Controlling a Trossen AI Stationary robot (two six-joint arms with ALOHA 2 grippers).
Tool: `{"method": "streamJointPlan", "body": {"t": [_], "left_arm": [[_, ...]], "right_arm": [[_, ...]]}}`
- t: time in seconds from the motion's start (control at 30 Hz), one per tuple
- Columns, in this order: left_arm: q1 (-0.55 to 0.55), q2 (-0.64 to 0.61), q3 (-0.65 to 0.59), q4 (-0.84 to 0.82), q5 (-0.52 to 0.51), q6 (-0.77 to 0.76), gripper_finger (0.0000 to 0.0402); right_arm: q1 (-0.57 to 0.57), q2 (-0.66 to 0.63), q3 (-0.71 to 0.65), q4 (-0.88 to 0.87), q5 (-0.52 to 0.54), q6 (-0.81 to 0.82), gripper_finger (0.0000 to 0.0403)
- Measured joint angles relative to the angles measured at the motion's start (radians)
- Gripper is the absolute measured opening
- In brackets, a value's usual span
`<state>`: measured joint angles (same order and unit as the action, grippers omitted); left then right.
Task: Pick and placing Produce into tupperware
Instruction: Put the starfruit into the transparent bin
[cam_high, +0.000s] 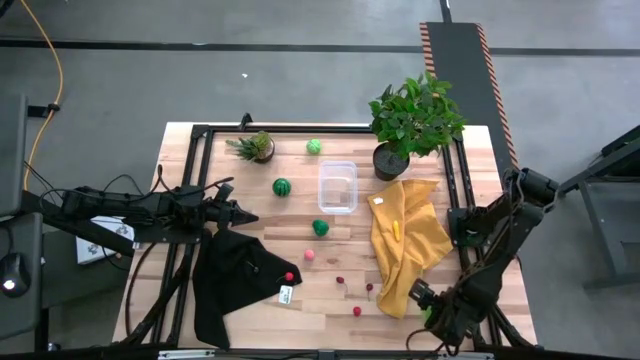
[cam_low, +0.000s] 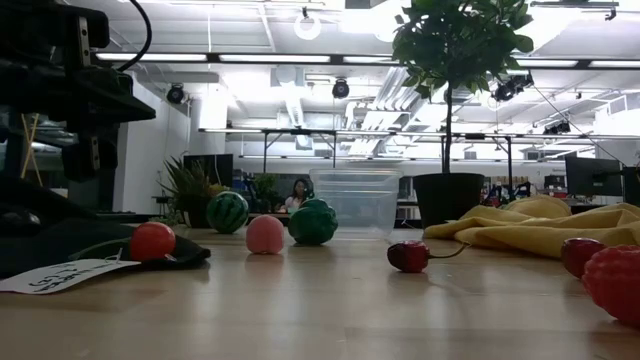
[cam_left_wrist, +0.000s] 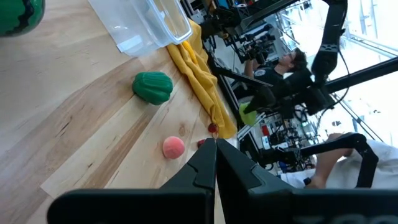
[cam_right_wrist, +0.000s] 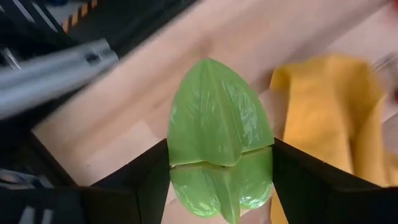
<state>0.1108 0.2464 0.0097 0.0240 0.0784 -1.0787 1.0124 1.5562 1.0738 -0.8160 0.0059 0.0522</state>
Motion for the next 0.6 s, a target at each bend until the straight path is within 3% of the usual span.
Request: {"method": "streamJointPlan", "body": {"t": [0.17, 0.43, 0.6], "left_arm": [[0.000, 0.000, 0.000, 0.000, 0.000, 0.000, 0.0001], [0.000, 0.000, 0.000, 0.000, 0.000, 0.000, 0.0001], [0.000, 0.000, 0.000, 0.000, 0.000, 0.000, 0.0001]], "right_arm": [[-0.015, 0.000, 0.092, -0.032, 0.017, -0.008, 0.0227], [-0.073, 0.000, 0.191, -0.087, 0.203, -0.124, 0.0227], [-0.121, 0.000, 0.197, -0.090, 0.230, -0.164, 0.0227]]}}
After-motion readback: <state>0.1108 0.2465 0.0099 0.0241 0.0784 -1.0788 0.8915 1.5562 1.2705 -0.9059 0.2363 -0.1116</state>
